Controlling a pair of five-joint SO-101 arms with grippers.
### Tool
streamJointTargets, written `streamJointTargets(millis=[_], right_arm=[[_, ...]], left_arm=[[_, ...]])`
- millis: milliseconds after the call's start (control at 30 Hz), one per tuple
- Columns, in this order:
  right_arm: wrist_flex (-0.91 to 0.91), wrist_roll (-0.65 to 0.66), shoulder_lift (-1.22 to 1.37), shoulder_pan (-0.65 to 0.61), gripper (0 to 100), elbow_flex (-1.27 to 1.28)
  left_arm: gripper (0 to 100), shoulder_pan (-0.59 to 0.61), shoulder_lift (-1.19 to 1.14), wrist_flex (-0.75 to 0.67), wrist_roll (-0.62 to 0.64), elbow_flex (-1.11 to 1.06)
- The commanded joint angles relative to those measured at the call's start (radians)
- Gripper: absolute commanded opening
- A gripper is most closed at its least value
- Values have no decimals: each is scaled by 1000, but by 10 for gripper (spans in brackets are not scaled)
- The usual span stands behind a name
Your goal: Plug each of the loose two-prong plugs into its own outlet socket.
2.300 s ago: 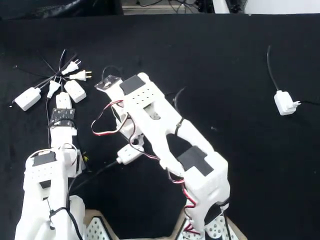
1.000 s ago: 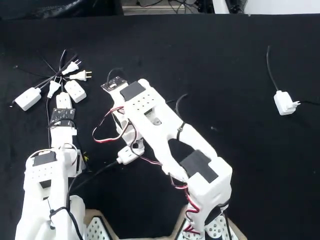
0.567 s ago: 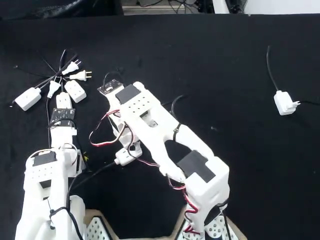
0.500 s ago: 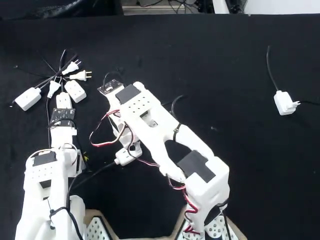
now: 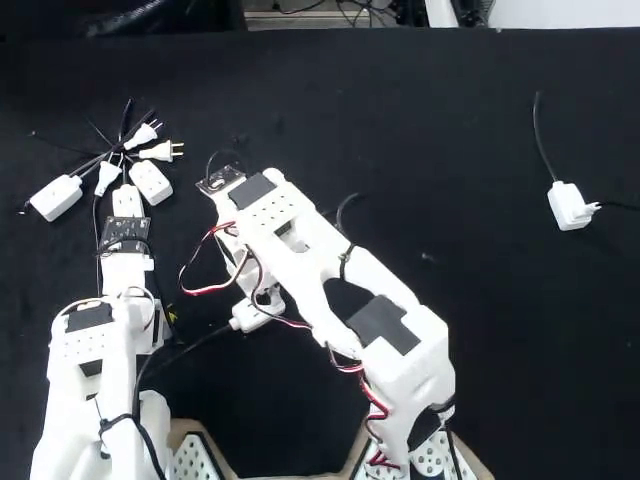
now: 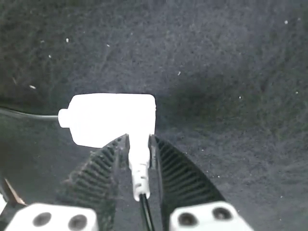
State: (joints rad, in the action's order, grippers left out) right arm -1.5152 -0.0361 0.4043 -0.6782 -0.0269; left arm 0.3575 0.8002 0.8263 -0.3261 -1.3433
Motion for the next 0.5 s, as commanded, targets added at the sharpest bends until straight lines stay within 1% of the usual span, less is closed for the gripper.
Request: streamJointTargets(millis=[0, 67, 167, 233, 367, 467], right_arm=[[18, -5, -5, -14, 11, -2], [31, 0, -7, -14, 31, -1], [43, 2, -19, -23, 132, 1], [49, 34, -42, -41, 186, 1], [54, 81, -119, -77, 194, 1], [52, 138, -185, -75, 195, 2]], left_arm=[[209, -21, 6, -6, 5, -5], [209, -21, 6, -6, 5, -5], [209, -21, 6, -6, 5, -5], [209, -21, 6, -6, 5, -5], [209, -10, 8, -6, 9, -5], [209, 12, 9, -5, 11, 1]])
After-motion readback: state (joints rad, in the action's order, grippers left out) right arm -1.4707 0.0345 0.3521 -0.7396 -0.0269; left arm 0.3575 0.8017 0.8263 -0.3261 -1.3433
